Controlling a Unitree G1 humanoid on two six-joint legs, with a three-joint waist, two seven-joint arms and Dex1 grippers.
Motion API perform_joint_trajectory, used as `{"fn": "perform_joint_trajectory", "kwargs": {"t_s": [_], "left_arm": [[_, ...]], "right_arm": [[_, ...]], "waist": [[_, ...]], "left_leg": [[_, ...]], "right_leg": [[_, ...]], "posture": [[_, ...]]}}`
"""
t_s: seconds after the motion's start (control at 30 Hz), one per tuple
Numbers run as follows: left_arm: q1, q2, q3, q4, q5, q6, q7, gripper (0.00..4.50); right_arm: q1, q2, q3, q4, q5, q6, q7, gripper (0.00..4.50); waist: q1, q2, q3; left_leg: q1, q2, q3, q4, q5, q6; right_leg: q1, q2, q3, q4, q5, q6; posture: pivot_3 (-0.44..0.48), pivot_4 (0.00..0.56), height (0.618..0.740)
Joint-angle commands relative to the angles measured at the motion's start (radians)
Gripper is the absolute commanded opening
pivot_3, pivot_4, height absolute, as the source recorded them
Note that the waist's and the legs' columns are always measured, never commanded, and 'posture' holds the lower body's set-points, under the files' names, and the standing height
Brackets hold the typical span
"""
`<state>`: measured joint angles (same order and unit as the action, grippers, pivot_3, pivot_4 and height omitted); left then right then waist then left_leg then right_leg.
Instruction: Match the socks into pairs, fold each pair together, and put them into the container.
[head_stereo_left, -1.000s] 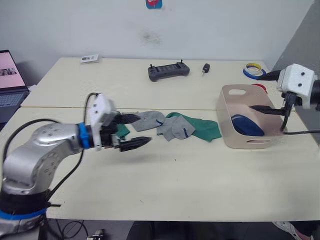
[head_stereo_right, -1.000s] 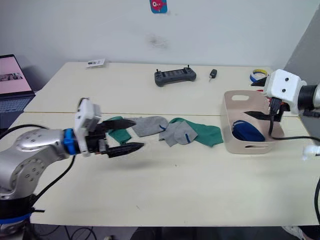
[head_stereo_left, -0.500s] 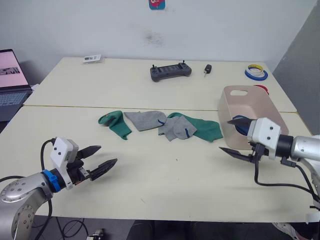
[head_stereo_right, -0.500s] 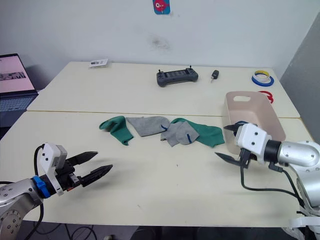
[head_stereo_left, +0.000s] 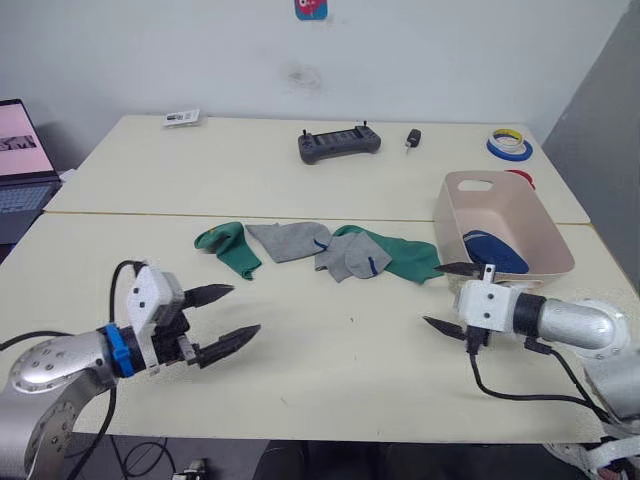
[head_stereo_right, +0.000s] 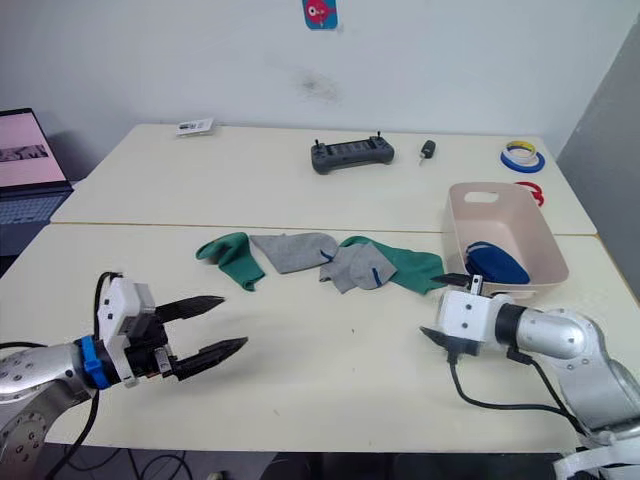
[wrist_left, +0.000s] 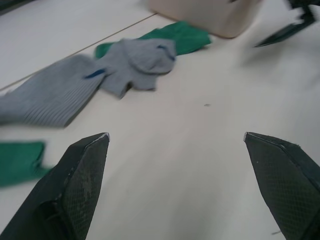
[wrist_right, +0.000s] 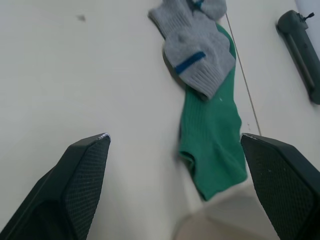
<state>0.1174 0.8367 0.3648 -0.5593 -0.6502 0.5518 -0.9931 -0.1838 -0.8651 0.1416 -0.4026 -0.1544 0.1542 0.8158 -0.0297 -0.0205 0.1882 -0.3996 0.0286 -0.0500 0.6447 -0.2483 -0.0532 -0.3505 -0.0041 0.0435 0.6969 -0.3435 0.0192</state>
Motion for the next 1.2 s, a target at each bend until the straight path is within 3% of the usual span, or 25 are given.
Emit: {"fn": "perform_joint_trajectory", "kwargs": {"t_s": [0.03,0.23,0.37,0.4,0.47,0.8,0.83,1.2], "left_arm": [[-0.077,0.04,-0.043,-0.051,-0.03,-0.01,-0.032,4.5],[-0.191,0.033,-0.115,-0.037,-0.041,0.0,-0.024,4.5],[-0.189,0.027,-0.128,-0.035,-0.035,-0.009,-0.025,4.5],[-0.186,0.026,-0.13,-0.033,-0.032,-0.013,-0.026,4.5],[-0.183,0.025,-0.134,-0.031,-0.028,-0.017,-0.027,4.5],[-0.189,0.013,-0.158,-0.016,-0.014,-0.035,-0.025,4.5],[-0.194,0.012,-0.162,-0.013,-0.013,-0.037,-0.024,4.5],[-0.201,0.005,-0.17,0.023,0.029,-0.064,-0.01,4.5]], "right_arm": [[-0.086,-0.003,0.073,0.07,-0.159,-0.099,-0.048,4.45],[-0.223,0.04,0.204,0.234,-0.333,-0.223,-0.066,4.45],[-0.274,0.082,0.236,0.304,-0.392,-0.242,-0.073,4.45],[-0.283,0.088,0.243,0.316,-0.405,-0.242,-0.069,4.28],[-0.291,0.096,0.247,0.333,-0.423,-0.239,-0.063,3.86],[-0.304,0.101,0.226,0.346,-0.445,-0.221,-0.02,0.19],[-0.304,0.1,0.223,0.341,-0.442,-0.219,-0.014,0.01],[-0.295,0.079,0.144,0.219,-0.279,-0.157,0.127,0.01]], "waist": [[0.0,0.0,0.0],[-0.001,0.0,0.0],[-0.003,0.0,0.0],[-0.003,0.0,0.0],[-0.002,0.0,0.0],[-0.001,0.0,0.0],[-0.001,0.0,0.0],[-0.001,0.0,0.0]], "left_leg": [[0.0,0.0,0.0,0.0,0.0,0.0],[0.0,0.0,0.0,0.0,0.0,0.0],[0.0,0.0,0.0,0.0,0.0,0.0],[0.0,0.0,0.0,0.0,0.0,0.0],[0.0,0.0,0.0,0.0,0.0,0.0],[0.0,0.0,0.0,0.0,0.0,0.0],[0.0,0.0,0.0,0.0,0.0,0.0],[0.0,0.0,-0.001,0.0,0.0,0.0]], "right_leg": [[0.0,0.0,0.0,0.0,0.0,0.0],[0.0,0.001,0.0,0.0,0.0,0.0],[0.0,0.001,0.0,0.0,0.0,0.0],[0.0,0.001,0.0,0.0,0.0,0.0],[0.0,0.001,0.0,0.0,0.0,0.0],[0.0,0.0,0.0,0.001,0.0,0.0],[0.0,0.0,0.0,0.001,0.0,0.0],[0.0,0.0,0.0,0.001,0.0,0.0]], "posture": [[0.0,0.15,0.74],[0.0,0.15,0.74],[0.0,0.15,0.74],[0.0,0.15,0.74],[0.0,0.15,0.74],[0.0,0.15,0.74],[0.0,0.15,0.74],[0.0,0.15,0.74]]}}
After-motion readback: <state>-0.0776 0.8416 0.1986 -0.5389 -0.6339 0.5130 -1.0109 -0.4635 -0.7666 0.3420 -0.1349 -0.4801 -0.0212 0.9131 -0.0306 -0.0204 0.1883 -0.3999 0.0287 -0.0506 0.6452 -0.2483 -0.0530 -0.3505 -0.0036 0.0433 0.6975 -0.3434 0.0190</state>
